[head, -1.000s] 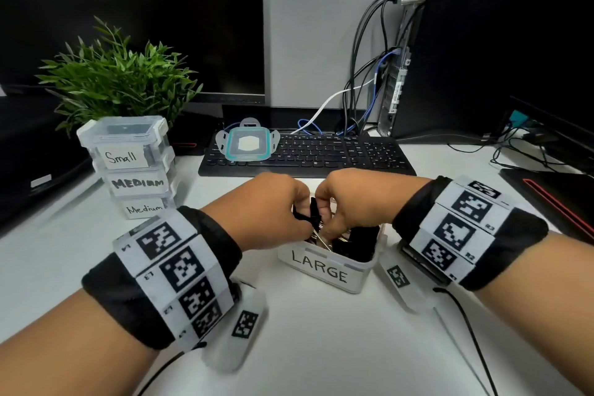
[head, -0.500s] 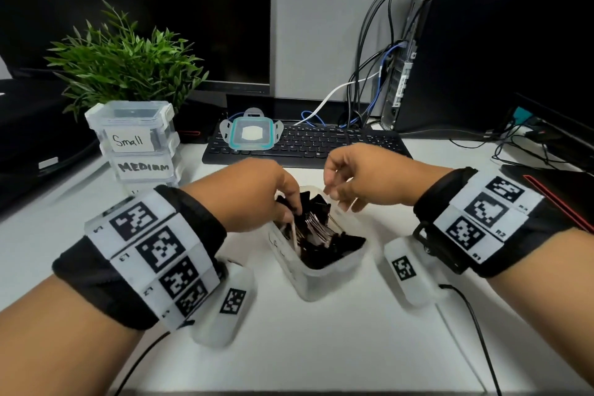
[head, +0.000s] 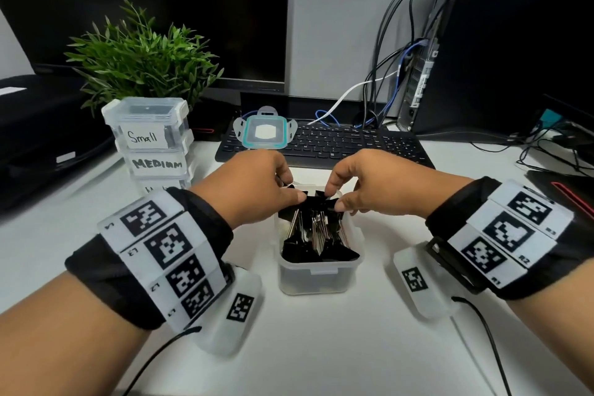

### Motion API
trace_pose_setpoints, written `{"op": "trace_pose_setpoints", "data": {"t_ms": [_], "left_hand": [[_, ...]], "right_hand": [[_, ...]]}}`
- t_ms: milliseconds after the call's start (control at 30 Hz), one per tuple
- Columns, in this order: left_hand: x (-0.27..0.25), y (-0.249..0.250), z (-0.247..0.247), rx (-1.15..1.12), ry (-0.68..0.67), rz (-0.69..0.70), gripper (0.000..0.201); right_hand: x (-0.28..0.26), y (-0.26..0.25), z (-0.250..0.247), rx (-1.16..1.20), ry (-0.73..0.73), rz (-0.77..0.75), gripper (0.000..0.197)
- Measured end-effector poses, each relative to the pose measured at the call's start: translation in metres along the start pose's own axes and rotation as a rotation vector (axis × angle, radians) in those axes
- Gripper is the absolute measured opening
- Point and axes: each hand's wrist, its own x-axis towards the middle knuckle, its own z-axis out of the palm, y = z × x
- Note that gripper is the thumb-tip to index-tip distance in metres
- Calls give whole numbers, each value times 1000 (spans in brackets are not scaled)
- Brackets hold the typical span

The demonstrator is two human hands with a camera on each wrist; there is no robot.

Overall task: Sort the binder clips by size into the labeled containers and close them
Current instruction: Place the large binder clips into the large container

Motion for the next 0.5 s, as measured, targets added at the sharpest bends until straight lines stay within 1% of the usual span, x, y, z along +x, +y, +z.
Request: {"op": "trace_pose_setpoints", "data": {"t_ms": [67, 133, 267, 367, 433, 500], "left_hand": [[0, 1, 1, 23, 25, -19, 33], [-1, 2, 1, 58, 16, -18, 35], [0, 2, 0, 57, -4, -4, 29], [0, 5, 1, 66, 28, -1, 24], [0, 6, 3, 82, 55, -11, 20], [0, 6, 4, 91, 55, -17, 20]], "right_hand": [[2, 1, 0, 27, -6, 12, 17], [2, 3, 0, 45, -4, 12, 16], [3, 2, 2, 56, -6, 10, 19], [4, 1, 2, 56, -26, -13, 25], [5, 1, 1, 56, -39, -17, 25], [5, 1, 1, 44, -46, -10, 24]]}}
